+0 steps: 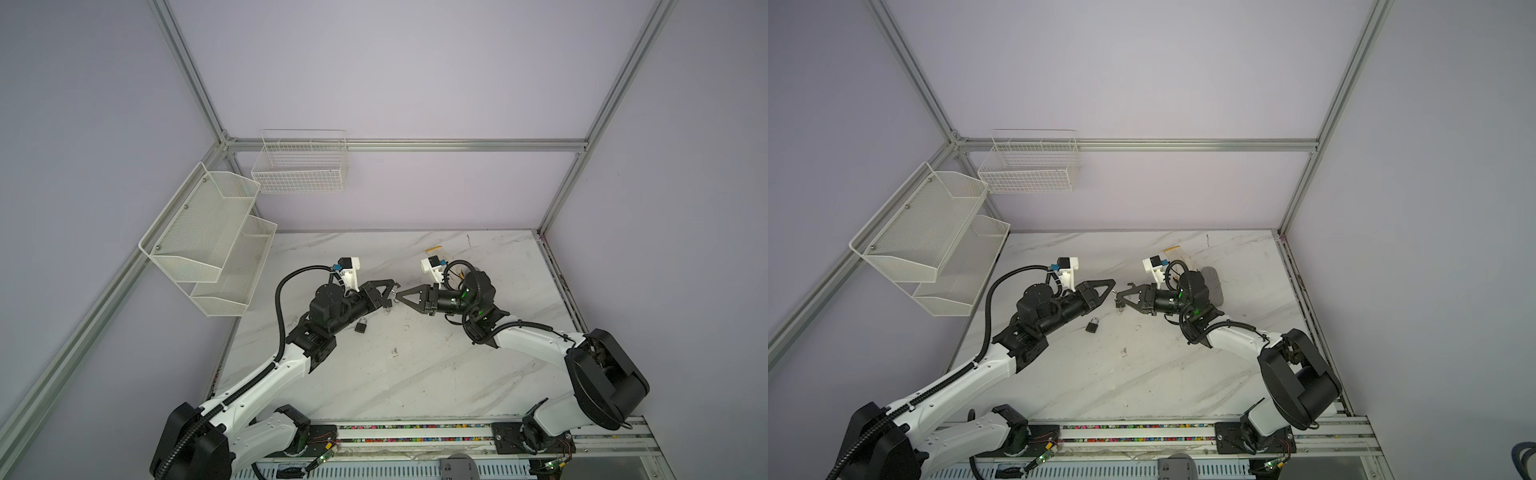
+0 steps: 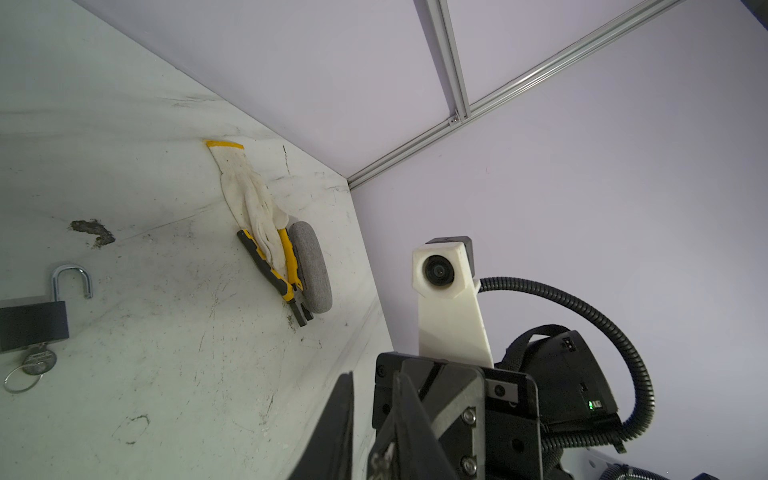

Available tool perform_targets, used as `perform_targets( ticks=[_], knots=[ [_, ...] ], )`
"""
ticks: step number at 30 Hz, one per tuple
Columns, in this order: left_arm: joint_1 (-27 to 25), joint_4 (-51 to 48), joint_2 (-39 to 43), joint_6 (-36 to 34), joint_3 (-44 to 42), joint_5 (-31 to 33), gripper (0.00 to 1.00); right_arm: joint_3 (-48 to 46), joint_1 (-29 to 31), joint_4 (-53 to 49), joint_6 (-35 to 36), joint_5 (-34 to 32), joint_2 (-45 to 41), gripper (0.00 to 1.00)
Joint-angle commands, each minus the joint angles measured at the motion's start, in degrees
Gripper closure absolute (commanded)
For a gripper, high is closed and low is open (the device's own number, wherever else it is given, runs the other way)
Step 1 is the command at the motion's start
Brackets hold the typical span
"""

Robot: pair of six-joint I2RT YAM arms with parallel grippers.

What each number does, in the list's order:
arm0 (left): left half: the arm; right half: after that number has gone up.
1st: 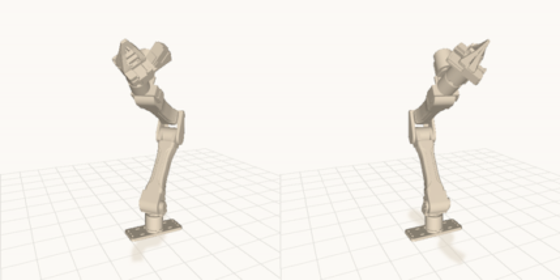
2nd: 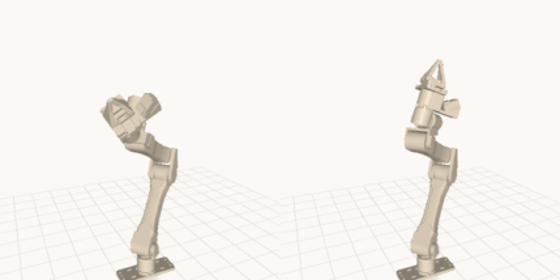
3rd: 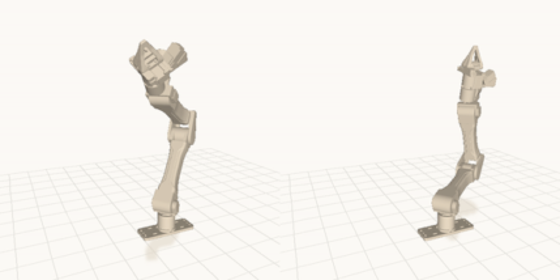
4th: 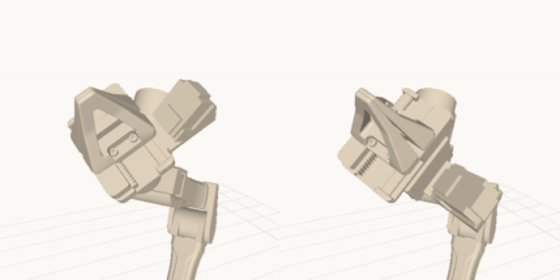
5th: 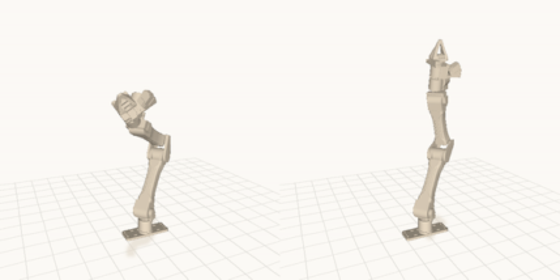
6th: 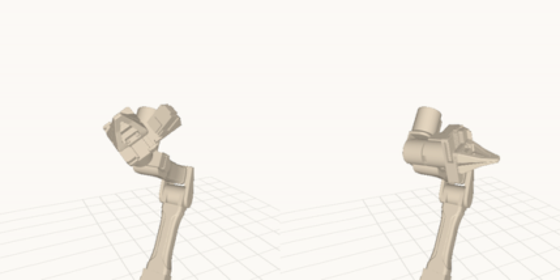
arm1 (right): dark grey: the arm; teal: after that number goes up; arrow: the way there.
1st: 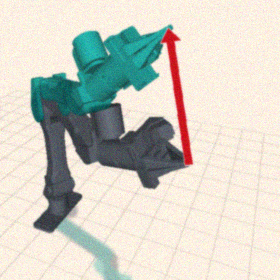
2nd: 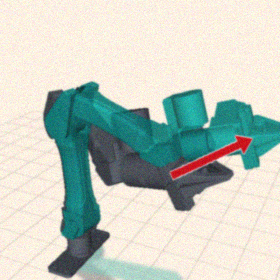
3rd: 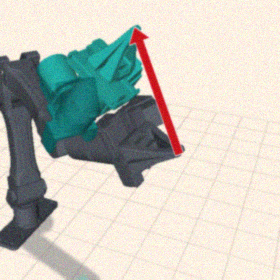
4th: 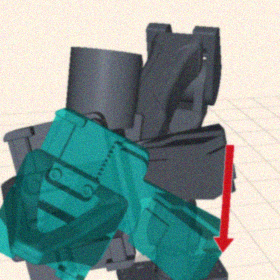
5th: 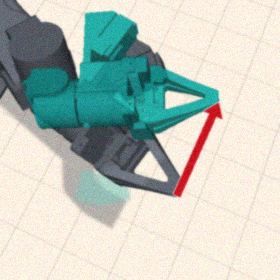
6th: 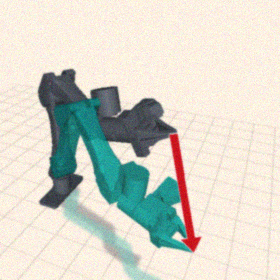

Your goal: Unlock with the key

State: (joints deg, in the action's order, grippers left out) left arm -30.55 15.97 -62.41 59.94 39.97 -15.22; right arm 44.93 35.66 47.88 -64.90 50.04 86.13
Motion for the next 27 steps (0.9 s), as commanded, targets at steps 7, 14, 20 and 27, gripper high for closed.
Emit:
perform_targets(
  ticks=[7, 14, 20, 27],
  knots=[
    [-0.5, 2.8, -0.9, -1.1, 5.1, -2.0, 0.85, 0.7, -0.1, 2.2, -2.0, -2.9, -1.6, 1.0],
    [-0.7, 2.9, -1.5, -1.2, 5.5, -2.3, 0.89, 1.4, -0.1, 1.4, -1.6, -3.1, -1.1, 1.0],
    [-0.6, 2.8, -1.6, -1.3, 5.5, -2.1, 1.0, 1.4, -0.2, 0.7, -1.0, -3.2, -1.3, 1.0],
    [-0.7, 2.4, -1.6, -1.5, 5.6, -3.9, 1.0, 3.0, -0.2, 1.8, -0.5, -2.6, -1.0, 0.84]
  ],
)
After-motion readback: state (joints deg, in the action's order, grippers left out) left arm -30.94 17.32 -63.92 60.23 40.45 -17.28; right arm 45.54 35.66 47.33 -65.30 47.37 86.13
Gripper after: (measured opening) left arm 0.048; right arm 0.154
